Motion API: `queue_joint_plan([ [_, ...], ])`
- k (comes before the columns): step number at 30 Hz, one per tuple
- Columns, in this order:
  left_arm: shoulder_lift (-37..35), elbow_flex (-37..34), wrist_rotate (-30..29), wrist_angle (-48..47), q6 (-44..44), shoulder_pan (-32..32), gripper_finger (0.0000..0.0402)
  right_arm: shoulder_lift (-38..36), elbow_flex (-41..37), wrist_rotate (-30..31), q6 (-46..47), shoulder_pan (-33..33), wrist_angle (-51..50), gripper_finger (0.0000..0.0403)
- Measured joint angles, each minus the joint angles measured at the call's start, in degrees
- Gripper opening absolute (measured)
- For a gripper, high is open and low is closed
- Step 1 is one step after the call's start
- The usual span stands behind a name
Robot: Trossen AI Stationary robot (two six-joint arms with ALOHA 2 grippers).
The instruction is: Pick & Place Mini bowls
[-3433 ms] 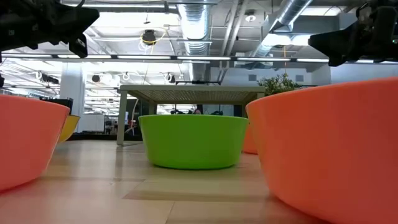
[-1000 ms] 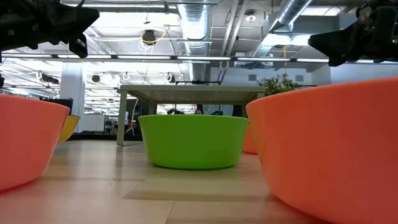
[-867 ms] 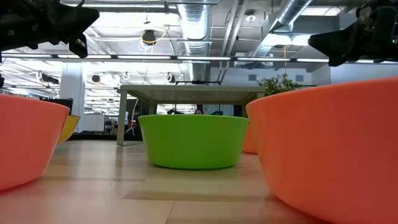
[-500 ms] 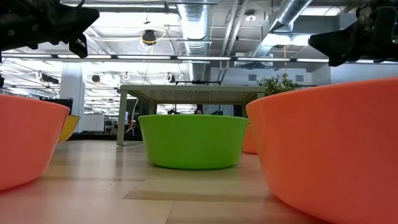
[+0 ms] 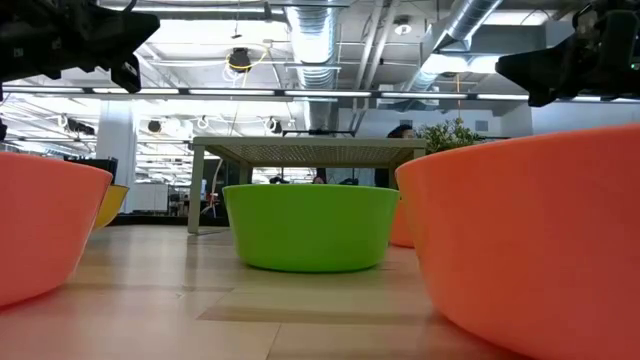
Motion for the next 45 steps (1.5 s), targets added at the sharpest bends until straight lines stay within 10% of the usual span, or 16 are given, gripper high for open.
queue_joint_plan([
  [45, 0.0, 0.0, -0.3, 0.8, 5.8, 0.0, 0.0011, 0.0, 0.0, -0.4, -13.4, 0.0, 0.1, 0.0074],
])
